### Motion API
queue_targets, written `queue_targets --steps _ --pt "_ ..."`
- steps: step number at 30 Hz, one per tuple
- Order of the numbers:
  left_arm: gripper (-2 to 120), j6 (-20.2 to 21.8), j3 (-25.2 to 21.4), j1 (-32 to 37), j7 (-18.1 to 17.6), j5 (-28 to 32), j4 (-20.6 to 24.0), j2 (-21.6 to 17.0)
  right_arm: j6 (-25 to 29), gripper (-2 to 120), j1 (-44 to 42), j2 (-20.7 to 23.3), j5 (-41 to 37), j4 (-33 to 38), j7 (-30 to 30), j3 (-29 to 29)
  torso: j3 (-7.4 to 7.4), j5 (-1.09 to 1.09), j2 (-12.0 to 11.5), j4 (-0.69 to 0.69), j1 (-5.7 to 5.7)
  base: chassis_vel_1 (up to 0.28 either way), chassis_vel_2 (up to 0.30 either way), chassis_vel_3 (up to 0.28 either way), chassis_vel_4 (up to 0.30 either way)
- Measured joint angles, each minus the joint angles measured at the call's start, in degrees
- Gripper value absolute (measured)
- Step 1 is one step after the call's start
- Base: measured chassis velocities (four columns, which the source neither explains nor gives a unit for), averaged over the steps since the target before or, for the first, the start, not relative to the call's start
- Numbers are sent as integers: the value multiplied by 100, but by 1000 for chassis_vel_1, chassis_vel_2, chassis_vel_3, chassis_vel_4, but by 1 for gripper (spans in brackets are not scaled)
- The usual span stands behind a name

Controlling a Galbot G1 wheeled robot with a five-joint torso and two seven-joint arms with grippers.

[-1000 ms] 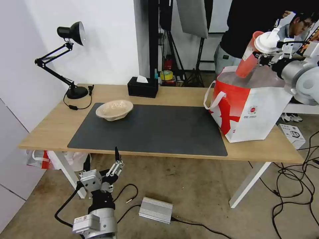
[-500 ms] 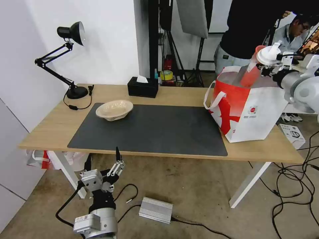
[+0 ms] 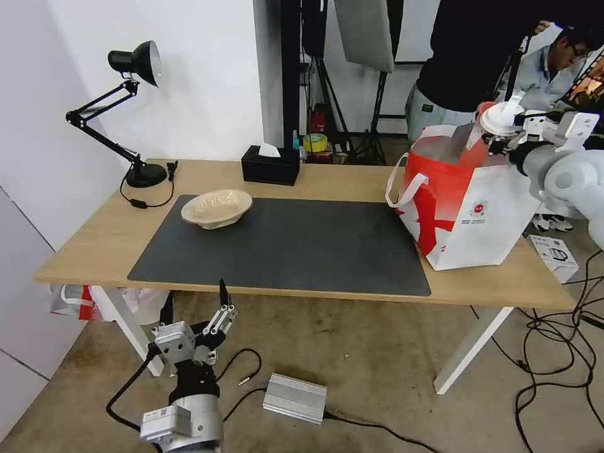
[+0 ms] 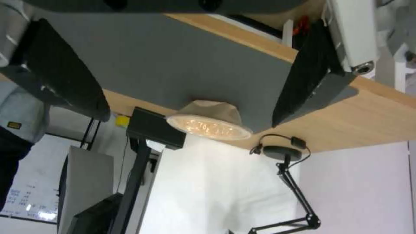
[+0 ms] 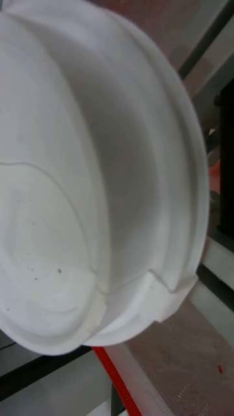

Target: Pick up the trash from the table and place it into the takeout bag.

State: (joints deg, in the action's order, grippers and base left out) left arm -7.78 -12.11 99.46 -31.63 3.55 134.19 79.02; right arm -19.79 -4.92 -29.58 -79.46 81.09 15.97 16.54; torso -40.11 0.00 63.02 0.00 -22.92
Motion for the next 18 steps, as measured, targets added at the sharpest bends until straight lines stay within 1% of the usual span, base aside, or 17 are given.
queue_targets --steps 13,18 --pt "100 -4 -1 -23 -2 -8 -26 27 -135 2 -55 -85 -12 64 76 41 0 0 0 0 0 0 0 0 0" --pt "100 -6 6 -43 -3 -10 -45 31 -315 2 -63 -77 -103 134 83 45 0 -1 1 0 0 0 0 0 0"
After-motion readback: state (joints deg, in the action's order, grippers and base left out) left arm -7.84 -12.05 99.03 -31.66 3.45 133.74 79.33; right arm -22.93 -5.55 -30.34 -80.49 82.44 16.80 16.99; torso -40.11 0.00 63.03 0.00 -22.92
